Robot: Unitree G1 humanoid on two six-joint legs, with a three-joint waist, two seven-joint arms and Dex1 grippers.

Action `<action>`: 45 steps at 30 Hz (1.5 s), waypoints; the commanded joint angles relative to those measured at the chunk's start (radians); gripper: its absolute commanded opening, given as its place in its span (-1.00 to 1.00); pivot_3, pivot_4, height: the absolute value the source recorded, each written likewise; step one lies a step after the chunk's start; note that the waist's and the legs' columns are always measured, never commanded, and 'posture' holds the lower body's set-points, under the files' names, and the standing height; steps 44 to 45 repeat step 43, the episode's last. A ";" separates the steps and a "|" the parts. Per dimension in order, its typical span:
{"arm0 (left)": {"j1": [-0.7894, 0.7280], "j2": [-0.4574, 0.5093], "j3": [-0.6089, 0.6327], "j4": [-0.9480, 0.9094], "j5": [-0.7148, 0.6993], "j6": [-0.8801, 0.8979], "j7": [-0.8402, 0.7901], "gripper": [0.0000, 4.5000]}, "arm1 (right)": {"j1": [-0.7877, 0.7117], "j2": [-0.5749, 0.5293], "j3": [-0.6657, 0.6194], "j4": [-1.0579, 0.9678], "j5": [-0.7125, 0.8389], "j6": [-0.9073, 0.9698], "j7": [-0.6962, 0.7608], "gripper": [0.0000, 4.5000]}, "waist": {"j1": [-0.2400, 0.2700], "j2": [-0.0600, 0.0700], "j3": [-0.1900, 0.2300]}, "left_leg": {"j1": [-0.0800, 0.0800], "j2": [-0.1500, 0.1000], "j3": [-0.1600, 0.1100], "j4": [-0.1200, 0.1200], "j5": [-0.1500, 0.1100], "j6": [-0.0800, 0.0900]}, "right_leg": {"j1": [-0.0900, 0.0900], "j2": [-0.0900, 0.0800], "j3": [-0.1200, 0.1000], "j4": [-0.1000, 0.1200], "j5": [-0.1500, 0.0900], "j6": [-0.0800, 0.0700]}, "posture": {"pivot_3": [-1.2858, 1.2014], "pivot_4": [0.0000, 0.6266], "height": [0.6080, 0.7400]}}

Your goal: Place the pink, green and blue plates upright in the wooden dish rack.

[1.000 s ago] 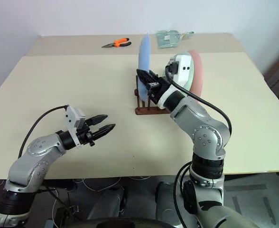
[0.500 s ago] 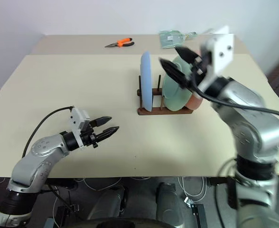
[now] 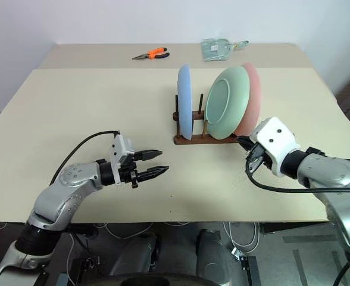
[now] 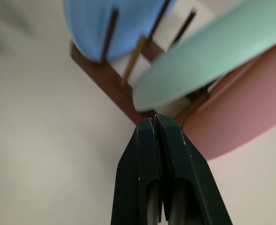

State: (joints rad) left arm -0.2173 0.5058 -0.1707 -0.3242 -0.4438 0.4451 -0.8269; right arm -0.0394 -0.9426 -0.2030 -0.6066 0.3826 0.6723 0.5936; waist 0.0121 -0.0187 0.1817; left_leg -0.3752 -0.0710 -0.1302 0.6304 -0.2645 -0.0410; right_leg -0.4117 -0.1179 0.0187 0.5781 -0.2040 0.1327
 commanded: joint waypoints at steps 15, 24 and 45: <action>0.046 -0.001 0.035 -0.079 -0.011 0.000 0.041 0.17 | -0.224 0.110 0.133 0.097 -0.135 -0.129 0.013 -0.98 | 0.002 0.000 0.000 | 0.000 0.000 -0.001 0.000 0.000 0.000 | 0.001 0.000 0.000 0.000 0.000 0.000 | 0.03 -0.52 1.00; 0.035 -0.013 0.031 -0.055 0.007 -0.016 0.054 0.17 | -0.168 0.082 0.078 0.110 -0.151 -0.150 0.051 -0.98 | 0.001 0.000 0.000 | 0.001 0.000 -0.001 0.000 0.000 0.000 | 0.001 0.000 0.000 0.001 0.000 0.000 | 0.03 -0.52 1.00; 0.174 0.135 0.314 0.166 0.114 -0.208 0.084 0.17 | 0.055 0.137 -0.247 0.493 -0.061 -0.364 0.183 -0.98 | -0.001 0.001 0.001 | 0.002 0.000 0.000 0.000 0.000 0.000 | 0.001 0.000 0.000 0.001 0.000 0.000 | 0.03 -0.52 1.00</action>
